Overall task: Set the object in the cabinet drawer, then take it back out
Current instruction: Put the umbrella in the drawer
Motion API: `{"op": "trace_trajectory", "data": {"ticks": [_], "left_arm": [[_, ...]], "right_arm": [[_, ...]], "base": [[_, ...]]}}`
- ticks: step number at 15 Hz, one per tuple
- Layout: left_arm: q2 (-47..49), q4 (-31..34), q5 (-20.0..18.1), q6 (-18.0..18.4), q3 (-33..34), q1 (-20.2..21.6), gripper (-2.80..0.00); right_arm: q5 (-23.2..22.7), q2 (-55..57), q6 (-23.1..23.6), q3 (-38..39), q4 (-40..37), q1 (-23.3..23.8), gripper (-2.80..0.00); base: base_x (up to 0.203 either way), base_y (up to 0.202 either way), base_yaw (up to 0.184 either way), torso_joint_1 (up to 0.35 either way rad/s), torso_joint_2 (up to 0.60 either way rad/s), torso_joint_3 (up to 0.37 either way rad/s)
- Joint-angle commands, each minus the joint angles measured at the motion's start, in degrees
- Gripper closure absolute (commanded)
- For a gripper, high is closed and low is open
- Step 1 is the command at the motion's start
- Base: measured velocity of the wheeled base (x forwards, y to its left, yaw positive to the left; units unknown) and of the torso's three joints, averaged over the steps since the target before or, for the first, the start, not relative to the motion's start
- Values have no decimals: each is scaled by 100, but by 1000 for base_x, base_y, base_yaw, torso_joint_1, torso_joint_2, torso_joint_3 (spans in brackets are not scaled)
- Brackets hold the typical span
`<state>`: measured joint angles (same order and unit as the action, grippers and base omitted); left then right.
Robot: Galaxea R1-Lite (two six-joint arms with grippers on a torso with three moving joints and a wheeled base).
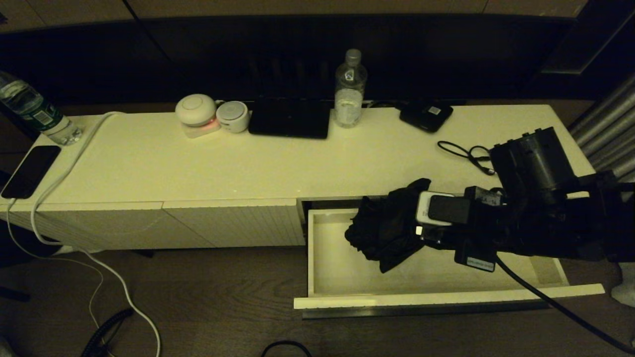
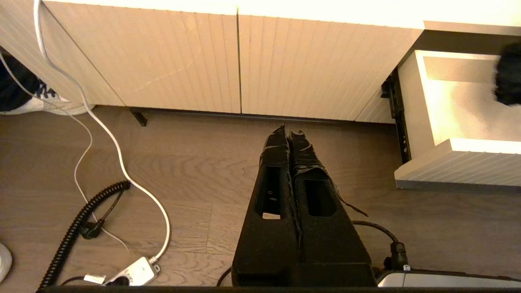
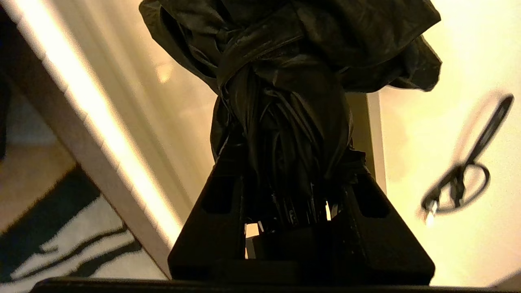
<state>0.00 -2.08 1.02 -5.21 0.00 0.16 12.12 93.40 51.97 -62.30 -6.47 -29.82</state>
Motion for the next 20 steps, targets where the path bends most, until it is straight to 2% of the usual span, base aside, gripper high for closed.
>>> {"op": "trace_trajectory", "data": {"ticks": [1,3,6,9,14,20], "left_arm": [[-9,-2,3,-7,0,-1,0],[-9,-2,3,-7,0,2,0],[-9,-2,3,-7,0,2,0],[-9,-2,3,-7,0,2,0],[-9,-2,3,-7,0,2,0],[-9,-2,3,-7,0,0,0]], "right_arm": [[18,657,-10,-456,-16,4,0],[20,842,-20,-501,-14,109,0],[5,882,-25,-131,4,351,0],[-77,839,1,274,102,788,0],[-96,1160,45,566,632,1336,0],[-129,1898,354,583,1901,1531,0]], "base": [[0,0,0,0,0,0],[0,0,0,0,0,0],[0,0,0,0,0,0],[0,0,0,0,0,0],[0,0,0,0,0,0],[0,0,0,0,0,0]]}}
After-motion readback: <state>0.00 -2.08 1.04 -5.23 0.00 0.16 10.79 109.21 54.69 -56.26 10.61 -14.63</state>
